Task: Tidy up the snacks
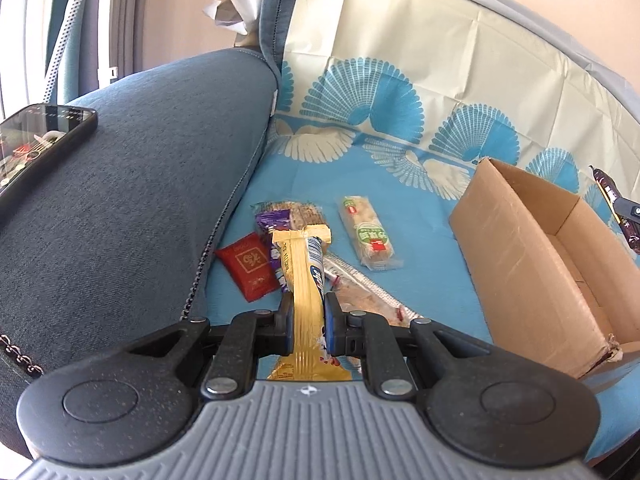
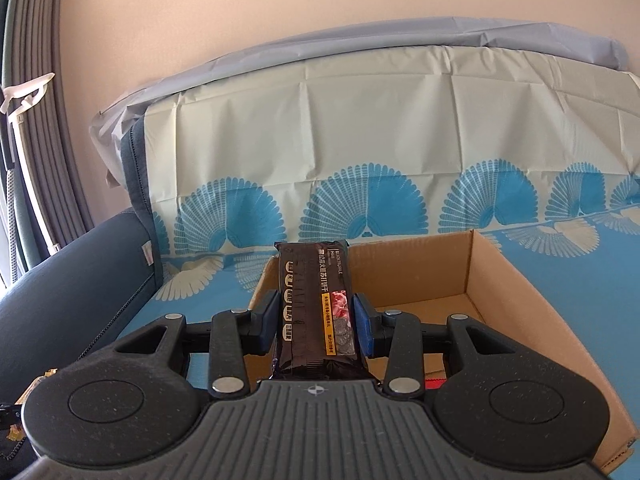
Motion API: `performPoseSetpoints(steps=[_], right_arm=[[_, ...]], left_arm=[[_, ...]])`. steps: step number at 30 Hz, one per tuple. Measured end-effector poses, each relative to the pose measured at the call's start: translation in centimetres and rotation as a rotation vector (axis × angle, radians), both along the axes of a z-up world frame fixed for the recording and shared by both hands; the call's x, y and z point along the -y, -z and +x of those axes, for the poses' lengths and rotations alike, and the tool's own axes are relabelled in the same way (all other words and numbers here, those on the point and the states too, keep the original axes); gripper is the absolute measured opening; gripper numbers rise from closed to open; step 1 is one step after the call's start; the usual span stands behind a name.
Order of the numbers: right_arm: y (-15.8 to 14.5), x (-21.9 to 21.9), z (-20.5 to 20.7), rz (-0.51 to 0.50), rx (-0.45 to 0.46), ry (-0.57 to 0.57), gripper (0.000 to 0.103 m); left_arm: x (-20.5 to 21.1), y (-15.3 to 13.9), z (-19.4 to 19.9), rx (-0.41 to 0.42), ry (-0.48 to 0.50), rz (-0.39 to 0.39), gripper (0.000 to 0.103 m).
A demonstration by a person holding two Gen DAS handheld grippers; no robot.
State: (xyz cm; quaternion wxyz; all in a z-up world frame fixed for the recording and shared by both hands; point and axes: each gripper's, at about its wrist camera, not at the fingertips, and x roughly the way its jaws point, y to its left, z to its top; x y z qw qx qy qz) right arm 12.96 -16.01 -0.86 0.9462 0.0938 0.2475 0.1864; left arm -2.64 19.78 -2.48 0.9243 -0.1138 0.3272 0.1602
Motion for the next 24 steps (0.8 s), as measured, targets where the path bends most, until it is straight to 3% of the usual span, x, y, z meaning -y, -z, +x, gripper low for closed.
performPoseSetpoints(steps=[11, 12, 13, 18, 21, 24], right_arm=[[0.0, 2.0, 0.8, 0.03, -0.032, 0.081, 0.041], [-0.1, 2.2, 0.9, 0.035, -0.033, 0.089, 0.041], [-0.1, 2.4, 1.0, 0.04, -0.034, 0.097, 0.041], [0.0, 3.1, 1.3, 0.055, -0.047, 0.119, 0.041], [0.2, 3.2, 1.3, 0.059, -0.051, 0.122, 0.041], [0.3, 3.5, 1.4, 0.065, -0.056, 0.126, 0.041]], left_arm=[[5.3, -2.3, 2.6, 0.045, 0.116, -0.001, 0.015], [5.7, -2.5, 2.8, 0.051, 0.128, -0.001, 0.007], [6.4, -2.9, 3.1, 0.057, 0.143, 0.001, 0.006], [8.3, -2.9, 4.8, 0.034, 0.176, 0.029, 0.005], [6.7, -1.1, 5.3, -0.025, 0.112, -0.062, 0.006], [4.6, 2.0, 4.6, -0.141, 0.023, -0.238, 0.018]])
